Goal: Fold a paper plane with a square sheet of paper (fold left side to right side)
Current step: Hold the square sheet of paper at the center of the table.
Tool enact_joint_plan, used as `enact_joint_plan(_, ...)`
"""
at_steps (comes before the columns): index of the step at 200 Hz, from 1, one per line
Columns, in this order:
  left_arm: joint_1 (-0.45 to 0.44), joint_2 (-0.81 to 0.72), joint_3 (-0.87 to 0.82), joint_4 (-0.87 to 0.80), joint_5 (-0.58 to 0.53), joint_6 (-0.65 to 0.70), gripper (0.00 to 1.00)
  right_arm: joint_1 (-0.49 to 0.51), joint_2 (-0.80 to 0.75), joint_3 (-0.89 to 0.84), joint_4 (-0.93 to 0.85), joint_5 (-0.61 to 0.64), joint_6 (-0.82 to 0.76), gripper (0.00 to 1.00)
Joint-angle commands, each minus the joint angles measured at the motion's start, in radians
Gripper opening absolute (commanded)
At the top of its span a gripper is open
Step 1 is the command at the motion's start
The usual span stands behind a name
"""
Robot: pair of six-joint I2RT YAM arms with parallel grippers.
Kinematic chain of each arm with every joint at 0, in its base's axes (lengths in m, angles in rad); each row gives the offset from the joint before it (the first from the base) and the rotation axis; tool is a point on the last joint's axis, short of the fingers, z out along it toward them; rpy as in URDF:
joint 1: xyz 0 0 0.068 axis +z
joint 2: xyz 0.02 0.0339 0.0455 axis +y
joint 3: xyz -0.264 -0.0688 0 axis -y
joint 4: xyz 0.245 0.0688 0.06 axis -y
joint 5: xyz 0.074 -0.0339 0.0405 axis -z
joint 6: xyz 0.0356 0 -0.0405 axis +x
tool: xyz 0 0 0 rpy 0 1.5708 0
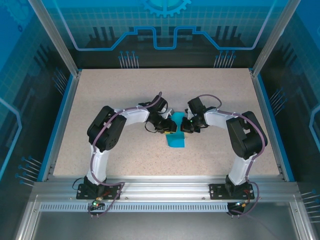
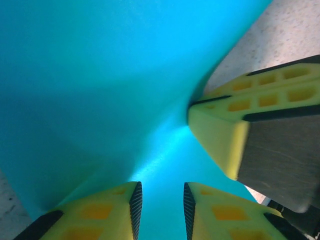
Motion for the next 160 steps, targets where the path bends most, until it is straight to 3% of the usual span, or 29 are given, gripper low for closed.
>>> enact_joint_plan(1, -0.01, 0.016, -0.001, -0.035, 0.025, 0.002, 0.31, 0.006, 0.064, -0.031, -0.105, 0.054, -0.011, 0.0)
enact_joint_plan(96, -0.01, 0.032, -0.034, -0.069, -0.037, 0.005, 0.31, -0.012, -0.065, -0.036, 0.09, -0.076, -0.035, 0.0)
enact_joint_plan(160, -0.01, 0.034, -0.031, -0.068, -0.042, 0.005, 0.31, -0.023, 0.005, 0.016, 0.219, -0.118, 0.004, 0.0)
